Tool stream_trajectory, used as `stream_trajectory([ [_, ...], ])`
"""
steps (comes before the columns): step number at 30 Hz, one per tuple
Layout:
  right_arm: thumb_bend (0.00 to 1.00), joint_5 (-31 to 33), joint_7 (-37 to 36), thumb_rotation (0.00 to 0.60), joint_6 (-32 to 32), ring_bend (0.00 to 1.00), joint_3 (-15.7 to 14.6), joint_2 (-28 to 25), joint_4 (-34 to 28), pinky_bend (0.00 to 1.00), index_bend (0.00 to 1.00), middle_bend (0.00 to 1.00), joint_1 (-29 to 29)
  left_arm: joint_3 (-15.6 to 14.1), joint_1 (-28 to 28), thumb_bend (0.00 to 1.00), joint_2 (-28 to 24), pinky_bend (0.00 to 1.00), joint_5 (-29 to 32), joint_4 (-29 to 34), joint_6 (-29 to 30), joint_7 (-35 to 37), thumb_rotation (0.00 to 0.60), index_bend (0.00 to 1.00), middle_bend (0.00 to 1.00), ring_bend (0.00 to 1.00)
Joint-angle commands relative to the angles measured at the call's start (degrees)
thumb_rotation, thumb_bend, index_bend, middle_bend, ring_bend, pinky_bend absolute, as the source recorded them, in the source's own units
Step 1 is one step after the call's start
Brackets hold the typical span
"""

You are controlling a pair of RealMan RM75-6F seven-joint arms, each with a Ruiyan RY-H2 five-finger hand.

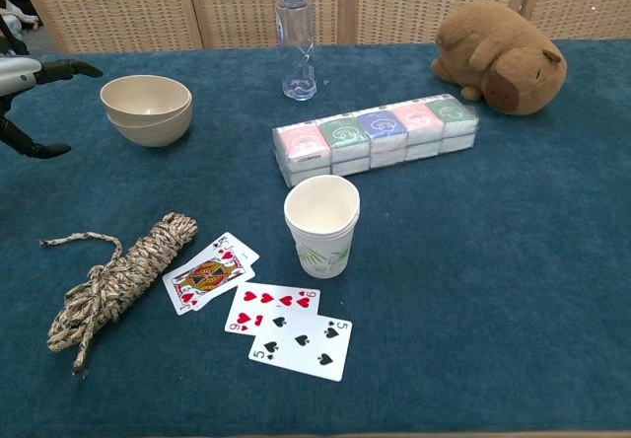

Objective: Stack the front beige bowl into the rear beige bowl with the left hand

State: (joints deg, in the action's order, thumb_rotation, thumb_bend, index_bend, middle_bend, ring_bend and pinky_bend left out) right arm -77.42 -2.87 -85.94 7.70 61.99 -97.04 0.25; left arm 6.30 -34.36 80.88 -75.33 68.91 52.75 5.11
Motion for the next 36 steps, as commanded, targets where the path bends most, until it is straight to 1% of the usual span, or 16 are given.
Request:
stream_trajectory([
  [1, 0.0, -0.05, 0.26, 0.6, 0.04, 0.0, -0.07, 0.12, -0.07, 0.0, 0.0, 0.0, 0.05, -0.5, 0.07, 0.32, -0.39, 0.0, -0.93, 0.09, 0.08, 0.66, 0.6, 0.0, 0.0, 0.0],
  [9, 0.0, 0.33, 0.58, 0.6, 0.1, 0.0, 0.0, 0.29, 0.03, 0.0, 0.0, 0.0, 0.07, -0.75, 0.07, 0.32, 0.38, 0.0, -0.4, -0.88, -0.79, 1.04, 0.6, 0.0, 0.0, 0.0],
  [21, 0.0, 0.4, 0.3, 0.6, 0.03, 0.0, 0.07, 0.2, 0.05, 0.0, 0.0, 0.0, 0.03, -0.31, -0.91, 0.32, 3.89, 0.0, 0.99, -5.58, -3.42, 2.55, 0.6, 0.0, 0.0, 0.0],
  [30, 0.0, 0.47, 0.29, 0.6, 0.21, 0.0, 0.05, 0.23, 0.1, 0.0, 0.0, 0.0, 0.1, -1.02, -0.63, 0.32, 5.01, 0.0, 0.63, -7.24, -3.74, 2.79, 0.6, 0.0, 0.0, 0.0],
  [36, 0.0, 0.47, 0.23, 0.6, 0.17, 0.0, 0.05, 0.17, 0.01, 0.0, 0.0, 0.0, 0.06, -0.98, -0.65, 0.32, 5.46, 0.0, 0.42, -7.69, -3.69, 3.32, 0.6, 0.0, 0.0, 0.0],
])
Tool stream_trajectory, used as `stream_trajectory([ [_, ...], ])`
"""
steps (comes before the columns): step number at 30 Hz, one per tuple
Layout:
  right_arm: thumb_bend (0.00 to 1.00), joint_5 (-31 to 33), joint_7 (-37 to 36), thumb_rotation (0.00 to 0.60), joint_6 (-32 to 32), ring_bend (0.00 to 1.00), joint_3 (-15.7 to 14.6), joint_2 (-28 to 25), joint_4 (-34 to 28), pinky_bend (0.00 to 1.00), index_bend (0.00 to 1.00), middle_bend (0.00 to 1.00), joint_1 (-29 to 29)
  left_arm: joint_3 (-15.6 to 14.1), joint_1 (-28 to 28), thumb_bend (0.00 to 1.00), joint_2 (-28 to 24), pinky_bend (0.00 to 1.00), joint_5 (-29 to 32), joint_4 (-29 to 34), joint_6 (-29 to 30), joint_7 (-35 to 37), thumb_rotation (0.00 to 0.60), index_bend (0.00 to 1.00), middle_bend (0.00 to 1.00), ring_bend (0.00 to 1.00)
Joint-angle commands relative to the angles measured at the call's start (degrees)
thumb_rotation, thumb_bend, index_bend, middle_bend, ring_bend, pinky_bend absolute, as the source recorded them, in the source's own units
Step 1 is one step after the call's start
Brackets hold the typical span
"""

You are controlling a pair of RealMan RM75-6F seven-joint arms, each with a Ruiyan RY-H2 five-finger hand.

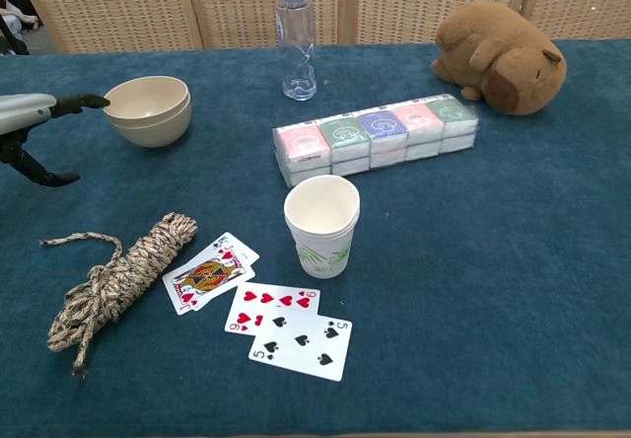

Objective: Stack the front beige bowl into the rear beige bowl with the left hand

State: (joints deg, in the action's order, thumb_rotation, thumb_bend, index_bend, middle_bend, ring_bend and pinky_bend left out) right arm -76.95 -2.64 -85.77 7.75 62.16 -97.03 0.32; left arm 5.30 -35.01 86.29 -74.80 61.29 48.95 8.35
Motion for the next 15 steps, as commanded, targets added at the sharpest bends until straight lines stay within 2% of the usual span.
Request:
stream_trajectory([
  [1, 0.0, 0.0, 0.02, 0.6, 0.02, 0.0, -0.02, 0.01, 0.01, 0.0, 0.0, 0.0, 0.0, -0.02, 0.03, 0.31, 0.05, 0.0, -0.2, -0.1, 0.2, 0.06, 0.6, 0.0, 0.0, 0.0],
  [7, 0.0, 0.04, -0.09, 0.6, 0.03, 0.0, 0.01, -0.04, 0.01, 0.0, 0.0, 0.0, 0.0, 0.48, 0.61, 0.32, -0.78, 0.0, -0.86, 1.15, 2.08, 1.91, 0.6, 0.0, 0.0, 0.0],
  [11, 0.0, -0.03, -0.17, 0.6, -0.01, 0.0, -0.02, -0.08, -0.01, 0.0, 0.0, 0.0, -0.03, 0.83, 1.78, 0.3, -3.38, 0.0, -2.71, 4.25, 5.8, 4.53, 0.6, 0.0, 0.0, 0.0],
  [15, 0.0, -0.44, -0.12, 0.6, -0.18, 0.0, -0.07, -0.06, -0.15, 0.0, 0.0, 0.0, 0.01, 0.96, 3.89, 0.2, -7.23, 0.0, -3.68, 8.35, 10.0, 5.52, 0.6, 0.0, 0.0, 0.0],
])
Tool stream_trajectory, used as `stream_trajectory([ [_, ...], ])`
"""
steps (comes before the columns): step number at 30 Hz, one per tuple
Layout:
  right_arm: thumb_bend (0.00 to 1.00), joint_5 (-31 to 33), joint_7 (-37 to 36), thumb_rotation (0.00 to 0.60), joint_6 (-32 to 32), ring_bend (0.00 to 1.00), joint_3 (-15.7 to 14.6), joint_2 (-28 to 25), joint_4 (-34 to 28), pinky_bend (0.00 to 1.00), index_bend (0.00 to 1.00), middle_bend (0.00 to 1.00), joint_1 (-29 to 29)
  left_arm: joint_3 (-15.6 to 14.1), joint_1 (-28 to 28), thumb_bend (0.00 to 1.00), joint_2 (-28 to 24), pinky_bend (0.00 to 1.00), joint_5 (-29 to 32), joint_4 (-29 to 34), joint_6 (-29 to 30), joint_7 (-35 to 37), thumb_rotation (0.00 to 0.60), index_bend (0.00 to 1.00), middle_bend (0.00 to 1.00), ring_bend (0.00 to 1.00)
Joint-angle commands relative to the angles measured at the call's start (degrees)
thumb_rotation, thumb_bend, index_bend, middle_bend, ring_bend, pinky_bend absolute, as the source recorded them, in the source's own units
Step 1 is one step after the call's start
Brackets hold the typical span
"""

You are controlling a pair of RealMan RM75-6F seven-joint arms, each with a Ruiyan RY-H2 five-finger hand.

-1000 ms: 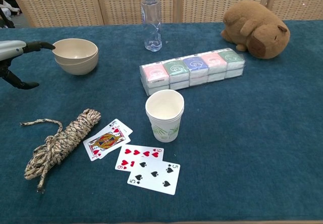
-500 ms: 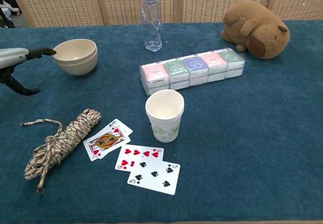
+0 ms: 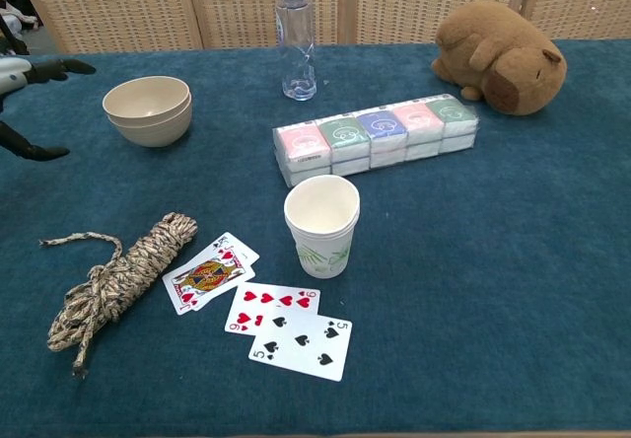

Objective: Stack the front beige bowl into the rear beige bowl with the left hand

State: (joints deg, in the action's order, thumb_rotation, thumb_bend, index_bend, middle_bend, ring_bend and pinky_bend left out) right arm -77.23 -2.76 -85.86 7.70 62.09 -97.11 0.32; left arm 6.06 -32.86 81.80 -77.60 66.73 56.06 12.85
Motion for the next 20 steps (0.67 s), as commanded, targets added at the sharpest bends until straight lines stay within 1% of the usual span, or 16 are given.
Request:
stream_trajectory([
  [1, 0.0, -0.45, -0.01, 0.6, -0.3, 0.0, 0.0, 0.0, -0.2, 0.0, 0.0, 0.0, 0.03, 0.01, 3.81, 0.16, -4.77, 0.0, -0.52, 4.81, 5.53, 0.69, 0.6, 0.0, 0.0, 0.0],
  [4, 0.0, -0.98, -0.09, 0.6, -0.67, 0.0, -0.07, -0.09, -0.67, 0.0, 0.0, 0.0, -0.05, -1.25, 9.14, 0.07, -9.98, 0.0, 0.56, 11.91, 11.65, -2.59, 0.6, 0.0, 0.0, 0.0],
  [7, 0.0, -1.36, -0.04, 0.6, -0.92, 0.0, -0.12, -0.18, -0.94, 0.0, 0.0, 0.0, -0.07, -1.99, 12.89, 0.06, -13.06, 0.0, 2.04, 16.8, 15.9, -6.45, 0.6, 0.0, 0.0, 0.0],
  [10, 0.0, -1.82, -0.2, 0.6, -1.17, 0.0, -0.22, -0.37, -1.24, 0.0, 0.0, 0.0, -0.13, -3.21, 17.22, 0.06, -16.02, 0.0, 3.42, 21.34, 20.13, -8.61, 0.6, 0.0, 0.0, 0.0],
  [12, 0.0, -2.08, -0.2, 0.6, -1.39, 0.0, -0.26, -0.46, -1.38, 0.0, 0.0, 0.0, -0.19, -3.82, 19.2, 0.06, -17.18, 0.0, 3.75, 23.03, 21.92, -8.85, 0.6, 0.0, 0.0, 0.0],
  [15, 0.0, -2.43, -0.25, 0.6, -1.6, 0.0, -0.39, -0.57, -1.54, 0.0, 0.0, 0.0, -0.28, -4.48, 21.88, 0.06, -17.97, 0.0, 3.2, 24.34, 24.56, -7.17, 0.6, 0.0, 0.0, 0.0],
  [17, 0.0, -2.59, -0.24, 0.6, -1.66, 0.0, -0.51, -0.61, -1.56, 0.0, 0.0, 0.0, -0.33, -4.77, 23.01, 0.06, -18.06, 0.0, 2.7, 24.28, 25.44, -5.79, 0.6, 0.0, 0.0, 0.0],
  [20, 0.0, -2.89, -0.15, 0.6, -1.89, 0.0, -0.66, -0.71, -1.56, 0.0, 0.0, 0.0, -0.45, -4.78, 23.74, 0.06, -18.94, 0.0, 2.03, 24.8, 26.14, -6.27, 0.6, 0.0, 0.0, 0.0],
])
